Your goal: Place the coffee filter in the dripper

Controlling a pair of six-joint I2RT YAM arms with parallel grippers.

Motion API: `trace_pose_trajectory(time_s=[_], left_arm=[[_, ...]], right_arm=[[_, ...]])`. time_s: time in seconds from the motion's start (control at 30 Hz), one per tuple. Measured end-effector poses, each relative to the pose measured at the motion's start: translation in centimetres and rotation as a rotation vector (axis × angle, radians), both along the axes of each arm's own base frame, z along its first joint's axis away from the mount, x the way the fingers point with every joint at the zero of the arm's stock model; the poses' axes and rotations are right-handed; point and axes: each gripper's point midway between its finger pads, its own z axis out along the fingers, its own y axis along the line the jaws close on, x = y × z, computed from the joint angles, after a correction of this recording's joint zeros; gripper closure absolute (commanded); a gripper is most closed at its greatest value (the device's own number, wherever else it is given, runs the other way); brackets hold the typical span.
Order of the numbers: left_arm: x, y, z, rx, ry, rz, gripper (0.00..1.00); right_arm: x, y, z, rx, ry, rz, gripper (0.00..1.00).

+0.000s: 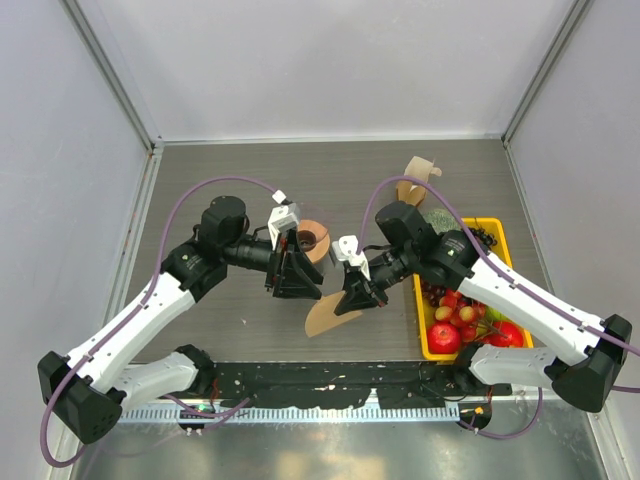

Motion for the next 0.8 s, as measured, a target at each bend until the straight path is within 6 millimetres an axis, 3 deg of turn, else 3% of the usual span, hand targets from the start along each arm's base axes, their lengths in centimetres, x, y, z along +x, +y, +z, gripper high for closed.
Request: trace_pose_trajectory(time_s=[0.8], left_arm=[[-0.19, 0.03, -0.86, 0.014, -0.021, -0.001, 0.46]], right_arm=[[0.63, 0.44, 0.29, -0.011, 0.048, -0.034, 0.95]])
